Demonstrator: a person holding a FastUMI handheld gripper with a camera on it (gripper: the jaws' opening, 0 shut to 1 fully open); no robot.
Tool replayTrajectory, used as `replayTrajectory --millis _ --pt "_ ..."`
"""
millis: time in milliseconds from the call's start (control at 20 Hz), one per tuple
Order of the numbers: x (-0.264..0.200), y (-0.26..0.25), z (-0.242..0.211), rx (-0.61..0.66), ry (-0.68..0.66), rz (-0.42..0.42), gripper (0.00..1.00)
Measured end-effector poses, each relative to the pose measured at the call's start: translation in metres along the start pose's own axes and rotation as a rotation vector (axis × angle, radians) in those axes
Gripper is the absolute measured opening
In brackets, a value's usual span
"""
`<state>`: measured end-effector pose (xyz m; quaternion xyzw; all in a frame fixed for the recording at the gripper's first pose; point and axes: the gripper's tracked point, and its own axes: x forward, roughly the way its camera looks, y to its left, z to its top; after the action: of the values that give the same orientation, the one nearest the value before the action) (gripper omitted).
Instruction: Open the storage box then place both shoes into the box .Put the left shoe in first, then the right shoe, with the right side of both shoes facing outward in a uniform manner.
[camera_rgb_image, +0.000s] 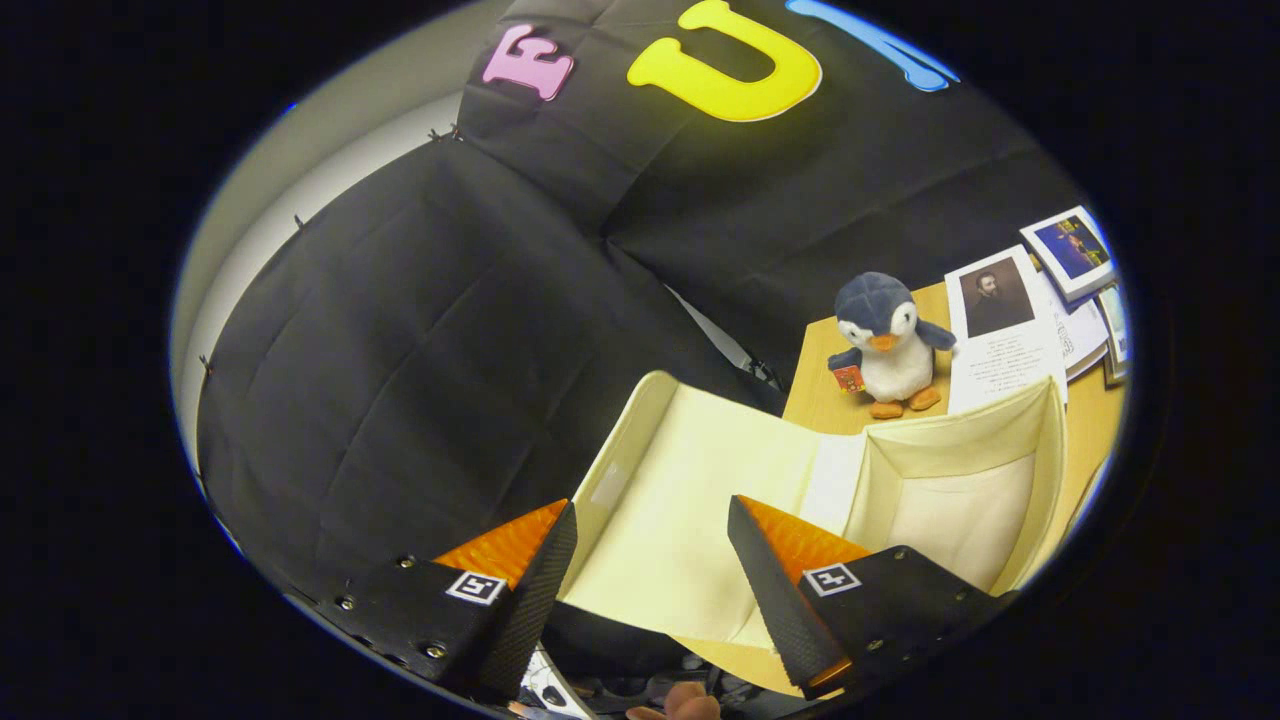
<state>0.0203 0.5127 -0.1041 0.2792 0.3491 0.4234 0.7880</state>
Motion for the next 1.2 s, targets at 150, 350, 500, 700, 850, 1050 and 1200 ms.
replayTrajectory --millis 150,350,500,700,850,1050,1200 --pt "-0.009 -0.005 0.002 -0.035 -0.011 -0.024 0.93" --pt "-0.042 -0.033 0.003 -0.08 -0.034 -0.1 0.93" --pt "-0.069 -0.055 0.007 -0.141 -0.056 -0.169 0.93" --pt "-0.112 -0.084 0.016 -0.221 -0.116 -0.288 0.93" --pt "-0.142 -0.108 0.013 -0.255 -0.127 -0.358 0.93" --pt "-0.181 -0.152 0.005 -0.283 -0.132 -0.471 0.93" --pt "-0.205 -0.188 -0.013 -0.251 -0.1 -0.541 0.93"
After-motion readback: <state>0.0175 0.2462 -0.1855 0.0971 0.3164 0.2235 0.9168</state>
